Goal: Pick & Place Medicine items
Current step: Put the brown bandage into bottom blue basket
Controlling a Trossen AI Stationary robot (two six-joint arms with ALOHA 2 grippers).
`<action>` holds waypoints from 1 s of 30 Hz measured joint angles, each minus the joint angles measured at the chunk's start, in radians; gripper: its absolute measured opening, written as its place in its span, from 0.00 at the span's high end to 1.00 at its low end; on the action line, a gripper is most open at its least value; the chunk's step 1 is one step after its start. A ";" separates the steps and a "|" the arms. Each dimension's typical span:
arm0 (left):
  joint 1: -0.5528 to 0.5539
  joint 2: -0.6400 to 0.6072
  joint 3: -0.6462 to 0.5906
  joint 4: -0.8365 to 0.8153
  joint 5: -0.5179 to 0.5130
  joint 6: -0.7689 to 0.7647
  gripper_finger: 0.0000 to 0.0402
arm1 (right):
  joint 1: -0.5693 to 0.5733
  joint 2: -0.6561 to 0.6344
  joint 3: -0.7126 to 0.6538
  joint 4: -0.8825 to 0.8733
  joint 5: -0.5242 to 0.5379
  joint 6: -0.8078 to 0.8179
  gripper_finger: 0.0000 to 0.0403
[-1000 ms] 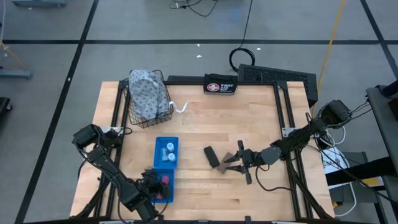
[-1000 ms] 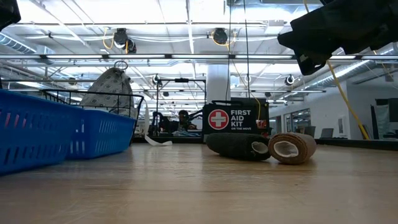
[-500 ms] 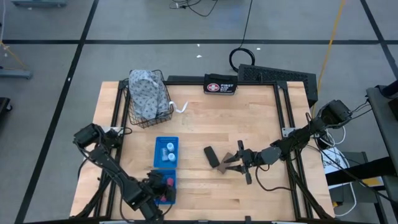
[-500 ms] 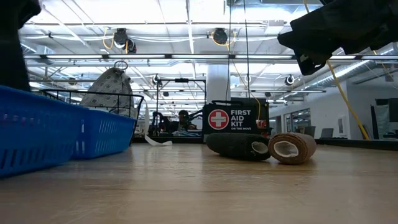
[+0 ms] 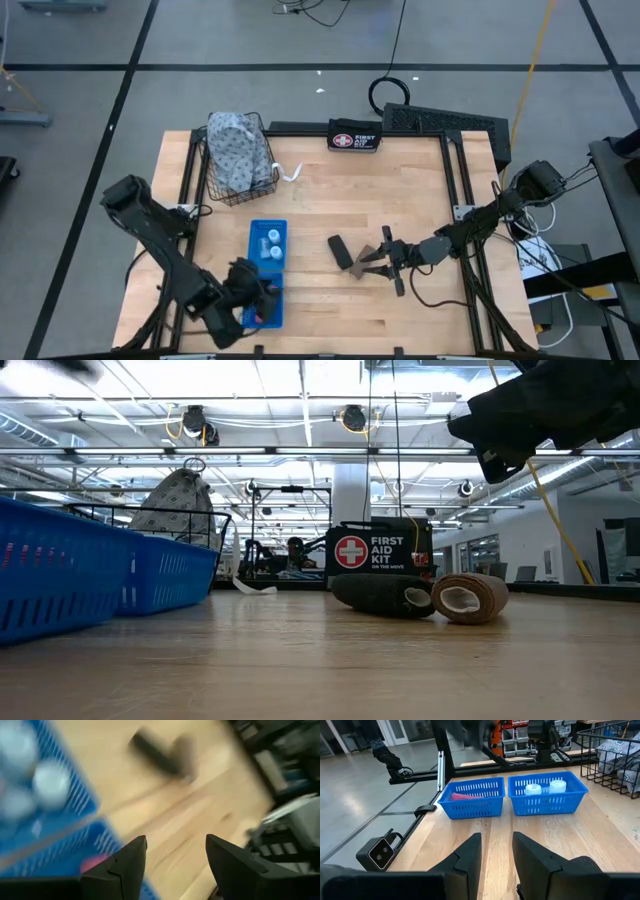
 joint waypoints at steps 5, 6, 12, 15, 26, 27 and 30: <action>0.011 -0.109 0.000 0.167 -0.184 0.362 0.47 | 0.000 0.000 0.000 -0.035 -0.001 0.000 0.75; 0.018 -0.127 0.000 0.209 -0.209 0.454 0.47 | 0.000 0.000 0.000 -0.043 -0.001 0.000 0.75; 0.086 -0.208 0.000 0.415 -0.257 1.116 0.47 | 0.000 0.000 0.000 -0.058 -0.001 -0.009 0.75; 0.122 -0.223 0.000 0.518 -0.259 1.385 0.47 | -0.001 0.000 0.000 -0.058 0.000 -0.011 0.75; 0.389 -0.262 -0.011 0.564 0.048 1.705 0.47 | -0.003 0.000 0.000 -0.055 0.002 -0.063 0.75; 0.420 -0.282 -0.024 0.569 0.120 1.710 0.47 | -0.003 0.000 0.000 -0.055 0.002 -0.081 0.75; 0.507 -0.335 -0.109 0.672 0.255 1.741 0.47 | -0.011 0.000 0.000 -0.056 0.000 -0.133 0.74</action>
